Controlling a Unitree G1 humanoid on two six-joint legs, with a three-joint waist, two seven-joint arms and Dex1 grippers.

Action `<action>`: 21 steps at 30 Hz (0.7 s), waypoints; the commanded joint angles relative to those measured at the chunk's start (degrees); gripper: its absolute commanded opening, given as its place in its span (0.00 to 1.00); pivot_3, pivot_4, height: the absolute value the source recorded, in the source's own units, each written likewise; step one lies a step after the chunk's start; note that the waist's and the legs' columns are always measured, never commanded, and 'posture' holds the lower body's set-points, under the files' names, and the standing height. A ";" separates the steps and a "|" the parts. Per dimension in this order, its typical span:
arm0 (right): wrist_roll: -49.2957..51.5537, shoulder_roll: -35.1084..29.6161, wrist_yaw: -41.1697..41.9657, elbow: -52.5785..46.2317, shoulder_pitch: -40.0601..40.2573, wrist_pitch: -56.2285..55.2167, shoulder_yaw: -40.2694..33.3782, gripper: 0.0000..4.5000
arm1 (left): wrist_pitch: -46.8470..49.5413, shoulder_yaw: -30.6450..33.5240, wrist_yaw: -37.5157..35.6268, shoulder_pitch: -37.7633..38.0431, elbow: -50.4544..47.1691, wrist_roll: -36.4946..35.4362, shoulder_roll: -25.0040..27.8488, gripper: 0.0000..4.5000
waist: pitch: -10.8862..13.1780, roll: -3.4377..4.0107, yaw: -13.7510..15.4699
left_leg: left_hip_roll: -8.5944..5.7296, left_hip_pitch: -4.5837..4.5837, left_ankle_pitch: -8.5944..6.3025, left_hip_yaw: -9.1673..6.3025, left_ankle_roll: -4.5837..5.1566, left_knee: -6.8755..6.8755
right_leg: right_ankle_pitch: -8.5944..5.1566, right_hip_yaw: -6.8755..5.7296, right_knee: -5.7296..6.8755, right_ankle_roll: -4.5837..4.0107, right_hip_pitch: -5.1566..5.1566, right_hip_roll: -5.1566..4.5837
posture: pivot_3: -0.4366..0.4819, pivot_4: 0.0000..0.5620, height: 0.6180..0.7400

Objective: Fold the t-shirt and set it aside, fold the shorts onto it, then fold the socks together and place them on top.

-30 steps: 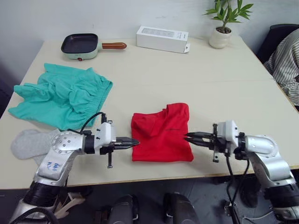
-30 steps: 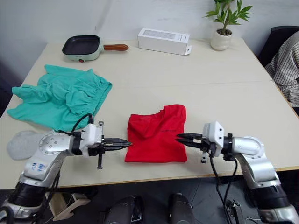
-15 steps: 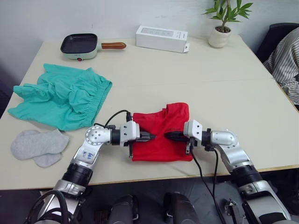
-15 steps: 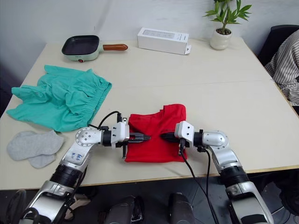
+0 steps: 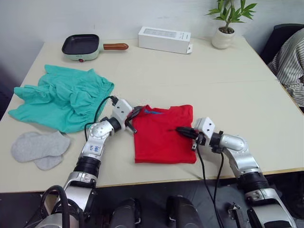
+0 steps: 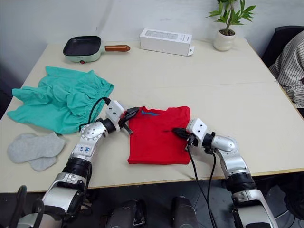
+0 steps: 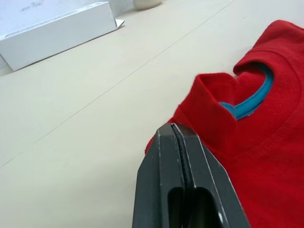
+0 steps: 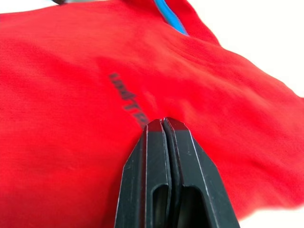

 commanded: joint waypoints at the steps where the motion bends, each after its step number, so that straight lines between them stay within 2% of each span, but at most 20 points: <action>1: 4.31 0.87 0.74 -8.71 -1.18 5.65 -0.63 0.01 | 1.63 1.19 -9.13 1.34 -7.62 -7.42 1.03 0.00 | 0.00 0.00 -0.12 | 0.00 -0.02 0.00 0.01 0.00 -0.01 | 0.00 0.01 0.01 0.00 -0.04 0.01 | 0.48 0.27 1.00; 3: 3.65 1.69 0.62 -10.71 -2.11 7.01 0.84 0.01 | 3.60 0.33 -14.43 2.49 -11.90 -10.40 1.62 0.00 | 0.00 0.00 -0.19 | 0.07 -0.04 0.02 0.06 -0.06 -0.06 | 0.00 0.06 0.02 0.00 -0.08 0.03 | 0.48 0.27 1.00; 8: -3.28 4.16 -1.70 -6.10 -4.50 4.01 5.35 0.01 | 2.21 -4.46 -17.41 4.39 -15.15 -7.02 1.12 0.00 | 0.00 0.00 -0.05 | 0.10 0.00 0.03 0.08 -0.12 -0.06 | -0.01 0.05 -0.02 -0.01 -0.07 0.16 | 0.48 0.27 1.00; 15: -8.23 6.19 -9.05 7.45 -8.50 -3.07 4.08 0.01 | -0.29 -6.19 -11.59 6.11 -14.48 -2.01 -1.28 0.00 | -0.01 -0.01 -0.11 | -0.09 -0.04 0.06 0.08 -0.03 -0.06 | 0.00 0.07 -0.02 0.00 -0.07 0.06 | 0.48 0.27 1.00; 19: -7.19 6.92 -13.85 12.41 -9.84 -1.93 0.66 0.01 | 5.67 -3.99 -1.50 4.75 -6.98 2.33 -1.50 0.00 | -0.02 -0.02 -0.11 | -0.05 0.02 0.07 0.06 -0.04 -0.09 | 0.00 0.06 0.00 0.00 -0.04 0.07 | 0.48 0.27 1.00; 21: -6.68 6.90 -15.91 14.35 -10.37 -0.97 -1.21 0.01 | 8.72 -3.63 0.81 4.39 -4.64 3.17 -1.19 0.00 | -0.06 -0.08 -0.04 | -0.05 0.03 0.08 0.06 -0.03 -0.09 | 0.00 0.07 0.01 0.01 -0.03 0.06 | 0.48 0.27 1.00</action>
